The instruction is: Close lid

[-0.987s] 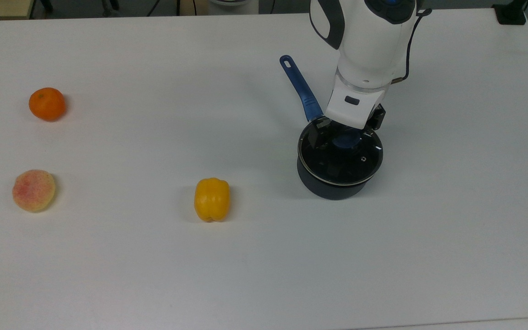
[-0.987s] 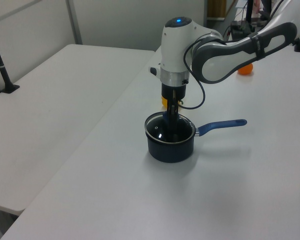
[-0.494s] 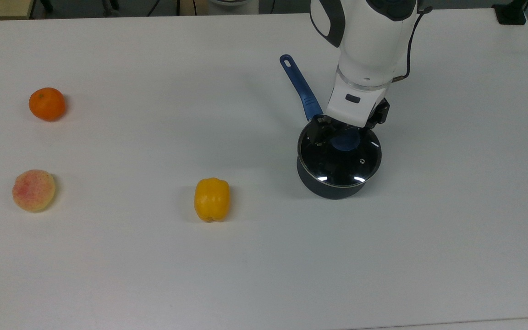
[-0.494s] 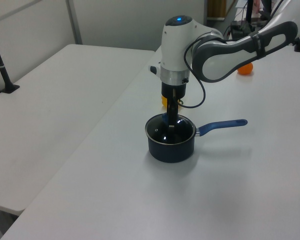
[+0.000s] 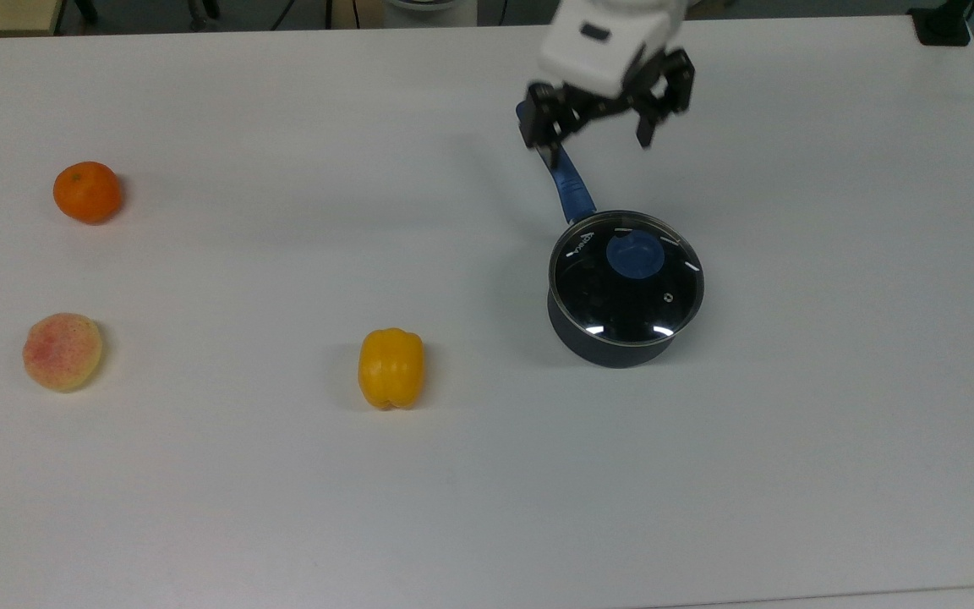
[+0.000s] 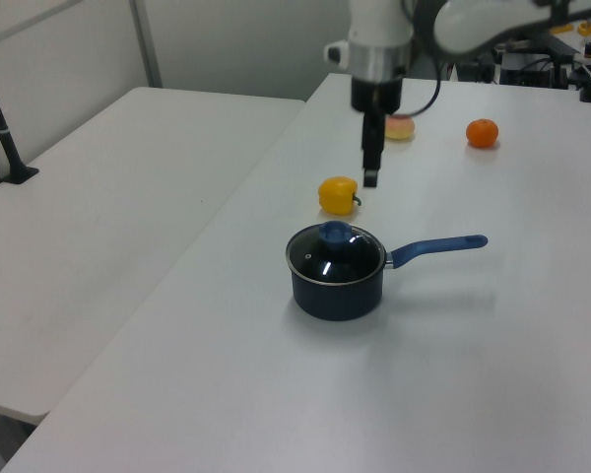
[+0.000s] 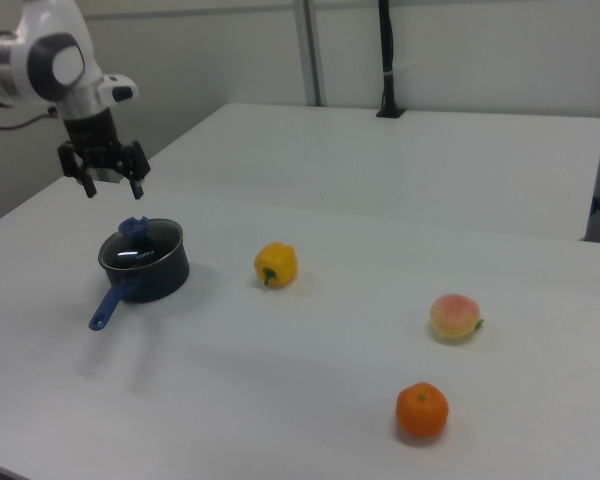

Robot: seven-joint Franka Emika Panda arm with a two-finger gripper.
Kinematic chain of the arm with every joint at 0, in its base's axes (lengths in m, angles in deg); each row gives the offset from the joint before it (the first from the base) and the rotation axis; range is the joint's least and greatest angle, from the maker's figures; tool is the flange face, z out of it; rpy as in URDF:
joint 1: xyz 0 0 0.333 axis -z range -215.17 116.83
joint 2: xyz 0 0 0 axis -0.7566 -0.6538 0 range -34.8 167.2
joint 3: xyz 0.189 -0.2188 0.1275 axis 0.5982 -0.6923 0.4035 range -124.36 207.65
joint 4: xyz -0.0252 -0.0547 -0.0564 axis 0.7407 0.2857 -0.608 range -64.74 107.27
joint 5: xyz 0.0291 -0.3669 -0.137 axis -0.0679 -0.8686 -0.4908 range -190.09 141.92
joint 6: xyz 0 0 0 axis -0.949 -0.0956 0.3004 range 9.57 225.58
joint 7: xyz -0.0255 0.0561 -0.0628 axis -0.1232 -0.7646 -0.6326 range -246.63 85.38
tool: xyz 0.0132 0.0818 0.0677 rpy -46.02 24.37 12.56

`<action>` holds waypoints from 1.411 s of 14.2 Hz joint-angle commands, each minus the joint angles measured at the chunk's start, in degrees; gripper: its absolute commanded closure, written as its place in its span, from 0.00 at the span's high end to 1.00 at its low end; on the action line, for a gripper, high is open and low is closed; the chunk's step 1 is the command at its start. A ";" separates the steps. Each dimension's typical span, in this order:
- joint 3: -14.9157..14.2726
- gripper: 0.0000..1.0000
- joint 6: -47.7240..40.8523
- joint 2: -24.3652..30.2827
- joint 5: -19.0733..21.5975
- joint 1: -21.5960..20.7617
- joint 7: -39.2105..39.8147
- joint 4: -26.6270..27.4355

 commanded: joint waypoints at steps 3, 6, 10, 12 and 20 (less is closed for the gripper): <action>0.28 1.00 -9.44 18.80 1.30 5.31 -1.05 13.78; -0.86 1.00 -13.39 23.82 2.88 9.00 -0.96 14.67; -1.04 1.00 -16.13 25.95 5.08 14.72 -0.87 14.67; -0.95 1.00 -14.21 24.64 5.17 16.04 0.00 14.58; -1.04 1.00 -1.89 21.46 3.85 16.22 5.63 15.90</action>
